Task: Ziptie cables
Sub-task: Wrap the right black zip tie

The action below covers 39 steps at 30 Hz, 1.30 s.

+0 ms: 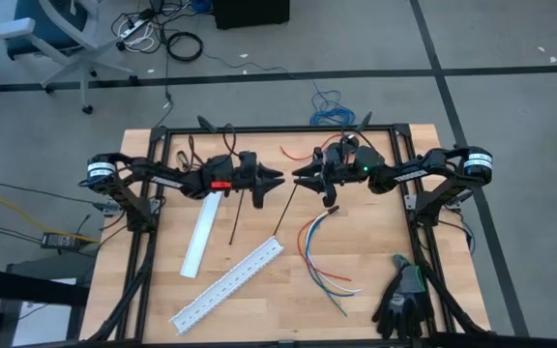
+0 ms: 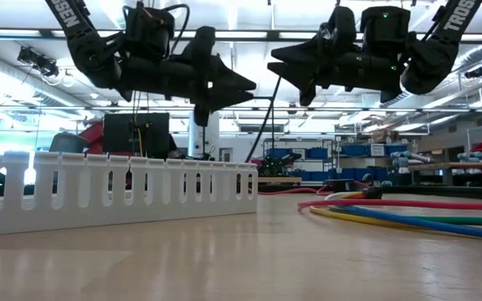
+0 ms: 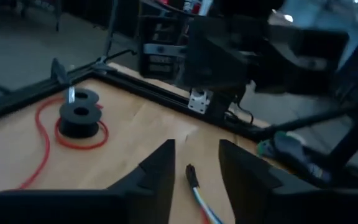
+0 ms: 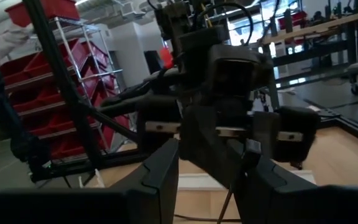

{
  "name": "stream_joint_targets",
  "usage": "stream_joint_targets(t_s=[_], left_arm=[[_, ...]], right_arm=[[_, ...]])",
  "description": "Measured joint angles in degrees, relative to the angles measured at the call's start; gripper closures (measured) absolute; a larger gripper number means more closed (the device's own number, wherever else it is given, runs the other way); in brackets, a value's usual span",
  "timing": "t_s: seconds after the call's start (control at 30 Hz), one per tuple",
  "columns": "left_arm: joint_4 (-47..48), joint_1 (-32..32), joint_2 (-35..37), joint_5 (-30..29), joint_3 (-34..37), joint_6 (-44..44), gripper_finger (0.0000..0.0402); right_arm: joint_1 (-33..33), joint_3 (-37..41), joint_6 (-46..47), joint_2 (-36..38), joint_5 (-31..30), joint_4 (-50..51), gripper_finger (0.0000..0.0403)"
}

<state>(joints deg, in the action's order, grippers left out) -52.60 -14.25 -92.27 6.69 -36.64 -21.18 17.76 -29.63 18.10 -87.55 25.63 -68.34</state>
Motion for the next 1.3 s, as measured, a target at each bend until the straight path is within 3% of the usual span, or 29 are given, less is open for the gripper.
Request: stream_joint_targets(t_s=[0.27,0.6,1.17,1.3], left_arm=[[0.40,-0.66,-0.09,0.10,-1.15,-4.60,0.0244],[1.09,-0.09,-8.87,6.62,-9.30,-4.21,0.0244],[-0.22,-0.09,-8.79,7.68,-9.57,-1.22,0.0245],[-0.20,-0.16,-8.79,7.59,-9.57,-0.05,0.0245]], right_arm=[[0.09,0.00,-1.77,-0.02,0.11,-0.01,0.0280],[0.24,0.02,-1.66,-0.04,-0.31,-0.21,0.0282],[1.23,0.02,-1.12,-0.04,-0.05,1.17,0.0285],[2.93,0.02,1.13,0.97,0.13,5.91,0.0287]])
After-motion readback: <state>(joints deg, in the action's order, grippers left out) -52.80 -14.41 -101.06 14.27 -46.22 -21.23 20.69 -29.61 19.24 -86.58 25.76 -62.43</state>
